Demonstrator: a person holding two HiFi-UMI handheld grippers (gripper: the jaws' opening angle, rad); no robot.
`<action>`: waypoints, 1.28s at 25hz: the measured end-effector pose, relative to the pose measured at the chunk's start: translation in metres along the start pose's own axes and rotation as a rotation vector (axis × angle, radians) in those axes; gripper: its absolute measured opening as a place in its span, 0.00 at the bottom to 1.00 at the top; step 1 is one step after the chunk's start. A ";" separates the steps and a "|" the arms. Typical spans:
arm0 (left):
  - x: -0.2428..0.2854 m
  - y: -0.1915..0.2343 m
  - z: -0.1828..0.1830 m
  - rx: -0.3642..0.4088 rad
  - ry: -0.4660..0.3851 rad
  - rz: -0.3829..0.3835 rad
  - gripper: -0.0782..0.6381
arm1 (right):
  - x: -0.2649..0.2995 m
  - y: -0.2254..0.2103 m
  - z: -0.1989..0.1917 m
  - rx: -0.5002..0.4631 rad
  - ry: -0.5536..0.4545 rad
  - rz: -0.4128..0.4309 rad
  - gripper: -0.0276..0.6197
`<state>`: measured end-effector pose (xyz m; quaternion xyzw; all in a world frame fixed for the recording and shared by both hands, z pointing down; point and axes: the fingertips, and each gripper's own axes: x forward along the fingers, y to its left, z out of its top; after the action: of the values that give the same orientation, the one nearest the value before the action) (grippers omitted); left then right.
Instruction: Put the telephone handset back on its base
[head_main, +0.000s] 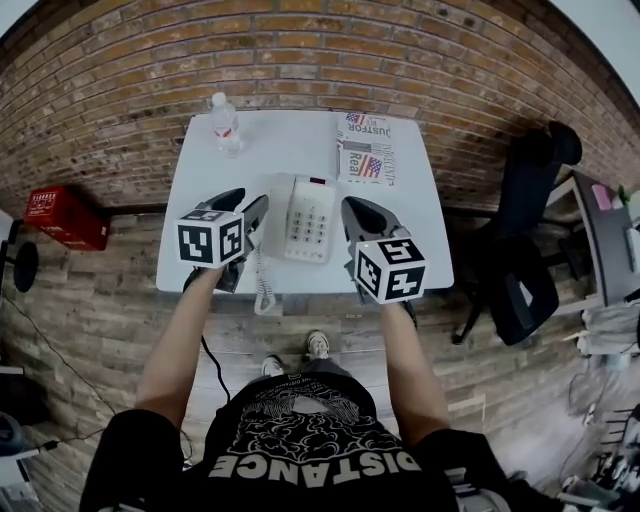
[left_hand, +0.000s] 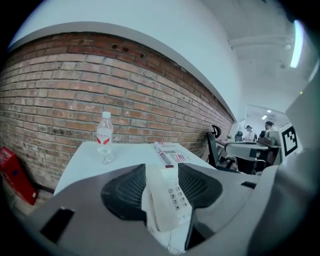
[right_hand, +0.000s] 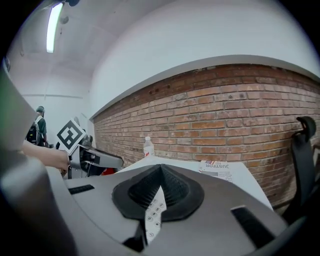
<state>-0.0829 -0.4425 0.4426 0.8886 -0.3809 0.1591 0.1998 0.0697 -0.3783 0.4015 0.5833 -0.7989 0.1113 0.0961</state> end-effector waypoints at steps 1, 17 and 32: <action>-0.007 0.000 0.002 0.012 -0.017 -0.004 0.39 | -0.003 0.004 0.002 -0.002 -0.007 -0.008 0.04; -0.101 0.025 0.028 0.134 -0.262 0.036 0.18 | -0.039 0.065 0.019 -0.031 -0.091 -0.083 0.04; -0.114 0.030 0.020 0.152 -0.254 0.054 0.13 | -0.041 0.080 0.022 -0.053 -0.095 -0.092 0.04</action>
<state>-0.1771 -0.4010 0.3825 0.9036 -0.4138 0.0789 0.0776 0.0057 -0.3237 0.3632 0.6213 -0.7775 0.0579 0.0786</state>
